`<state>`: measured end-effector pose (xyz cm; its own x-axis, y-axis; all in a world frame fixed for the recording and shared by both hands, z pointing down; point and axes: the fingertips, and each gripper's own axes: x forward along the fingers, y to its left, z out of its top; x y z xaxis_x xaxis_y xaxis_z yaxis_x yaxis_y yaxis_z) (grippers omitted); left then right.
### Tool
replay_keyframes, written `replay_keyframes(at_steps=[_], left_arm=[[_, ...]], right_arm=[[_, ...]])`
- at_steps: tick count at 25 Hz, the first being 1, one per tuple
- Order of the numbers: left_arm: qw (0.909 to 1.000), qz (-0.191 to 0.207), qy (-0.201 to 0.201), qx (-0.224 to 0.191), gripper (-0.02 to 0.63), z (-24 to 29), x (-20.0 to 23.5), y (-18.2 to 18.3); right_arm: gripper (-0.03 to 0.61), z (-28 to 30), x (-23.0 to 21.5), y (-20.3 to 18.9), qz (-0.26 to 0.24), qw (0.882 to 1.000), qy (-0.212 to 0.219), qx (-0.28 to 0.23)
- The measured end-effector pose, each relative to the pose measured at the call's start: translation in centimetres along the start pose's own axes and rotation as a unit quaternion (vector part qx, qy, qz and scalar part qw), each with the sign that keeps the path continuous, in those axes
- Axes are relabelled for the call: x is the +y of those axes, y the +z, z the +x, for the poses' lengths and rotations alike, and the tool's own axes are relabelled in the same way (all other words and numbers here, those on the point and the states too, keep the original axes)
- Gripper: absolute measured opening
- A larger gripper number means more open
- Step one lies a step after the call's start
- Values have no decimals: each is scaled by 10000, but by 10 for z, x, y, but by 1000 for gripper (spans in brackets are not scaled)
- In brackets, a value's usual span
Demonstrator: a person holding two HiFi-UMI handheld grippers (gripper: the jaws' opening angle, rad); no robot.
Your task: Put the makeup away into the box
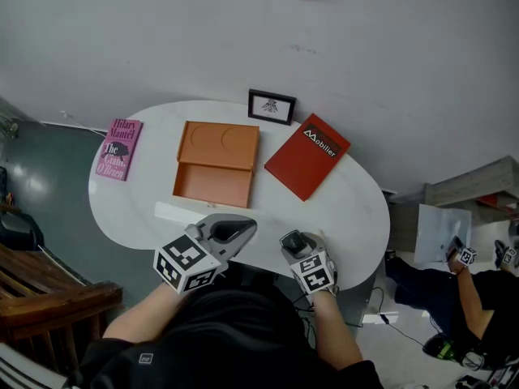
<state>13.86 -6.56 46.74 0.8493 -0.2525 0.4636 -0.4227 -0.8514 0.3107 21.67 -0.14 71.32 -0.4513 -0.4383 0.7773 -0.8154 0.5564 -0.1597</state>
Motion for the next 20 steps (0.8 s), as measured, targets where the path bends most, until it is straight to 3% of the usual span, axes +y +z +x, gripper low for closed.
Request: replay_keyframes(at_steps=[10, 15, 20], left_arm=[[9999, -150, 45, 5, 15, -2, -12, -14], [9998, -194, 80, -12, 15, -5, -15, -19], [9997, -224, 87, -48, 14, -6, -21, -21]], right_arm=[[264, -6, 14, -10, -81, 9998, 40, 205], [270, -3, 17, -12, -208, 9992, -284, 215], [273, 1, 14, -6, -78, 9984, -530, -156]])
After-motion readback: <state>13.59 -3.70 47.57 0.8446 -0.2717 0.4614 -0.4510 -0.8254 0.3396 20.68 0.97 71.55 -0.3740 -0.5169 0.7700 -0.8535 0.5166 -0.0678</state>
